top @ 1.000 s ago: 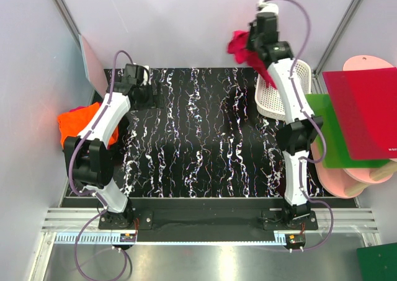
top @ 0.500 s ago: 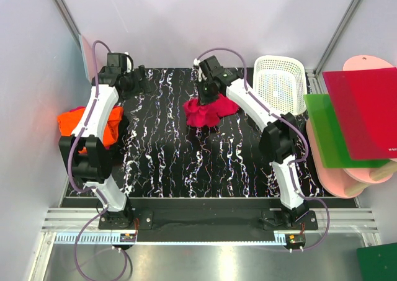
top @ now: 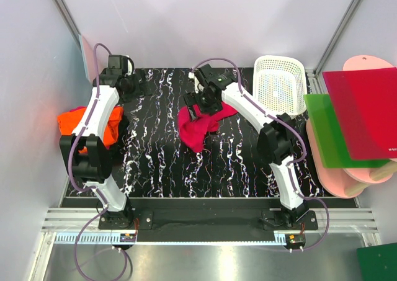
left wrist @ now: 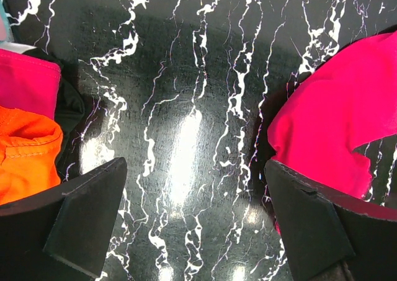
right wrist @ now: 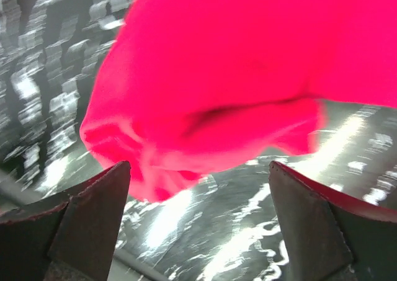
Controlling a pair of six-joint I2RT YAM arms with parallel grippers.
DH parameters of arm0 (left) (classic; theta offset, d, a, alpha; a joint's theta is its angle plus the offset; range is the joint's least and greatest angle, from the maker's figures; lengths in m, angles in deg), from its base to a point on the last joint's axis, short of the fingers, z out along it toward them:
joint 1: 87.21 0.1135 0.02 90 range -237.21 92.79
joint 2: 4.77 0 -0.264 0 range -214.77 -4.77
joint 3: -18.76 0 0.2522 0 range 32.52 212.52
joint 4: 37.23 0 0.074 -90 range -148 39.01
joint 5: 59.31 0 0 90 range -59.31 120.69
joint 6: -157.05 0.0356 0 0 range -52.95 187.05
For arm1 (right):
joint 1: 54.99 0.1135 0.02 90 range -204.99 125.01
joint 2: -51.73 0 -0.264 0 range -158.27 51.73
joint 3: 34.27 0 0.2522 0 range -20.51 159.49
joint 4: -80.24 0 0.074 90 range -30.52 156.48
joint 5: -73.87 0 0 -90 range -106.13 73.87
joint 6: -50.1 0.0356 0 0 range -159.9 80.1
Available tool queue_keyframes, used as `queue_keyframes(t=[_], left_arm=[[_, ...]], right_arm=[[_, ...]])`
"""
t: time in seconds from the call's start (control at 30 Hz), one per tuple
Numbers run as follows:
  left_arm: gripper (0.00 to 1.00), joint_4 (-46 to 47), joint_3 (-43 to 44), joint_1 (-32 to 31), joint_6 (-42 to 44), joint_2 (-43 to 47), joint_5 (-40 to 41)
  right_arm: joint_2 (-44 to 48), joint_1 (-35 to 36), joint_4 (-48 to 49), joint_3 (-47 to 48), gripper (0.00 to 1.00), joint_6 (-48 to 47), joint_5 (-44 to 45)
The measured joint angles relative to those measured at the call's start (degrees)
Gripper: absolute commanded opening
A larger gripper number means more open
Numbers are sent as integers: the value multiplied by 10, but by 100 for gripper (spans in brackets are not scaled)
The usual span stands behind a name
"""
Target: Fold and stack the t-shirts
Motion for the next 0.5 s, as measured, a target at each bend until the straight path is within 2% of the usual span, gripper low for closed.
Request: queue_keyframes(t=[0.13,0.17,0.2,0.23,0.4,0.5], left_arm=[[99,0,-1,0,-1,0,-2],[99,0,-1,0,-2,0,-3],[99,0,-2,0,-2,0,-3],[99,1,-3,0,-2,0,-3],[99,1,-17,0,-2,0,-5],[99,-1,-21,0,-1,0,-7]], right_arm=[[-5,-7,10,7,94,2,111],[-12,-12,10,19,54,5,131],[-21,-19,11,34,7,9,145],[-36,-31,16,55,0,14,160],[-129,-112,27,167,0,44,167],[-178,-160,22,204,0,57,176]])
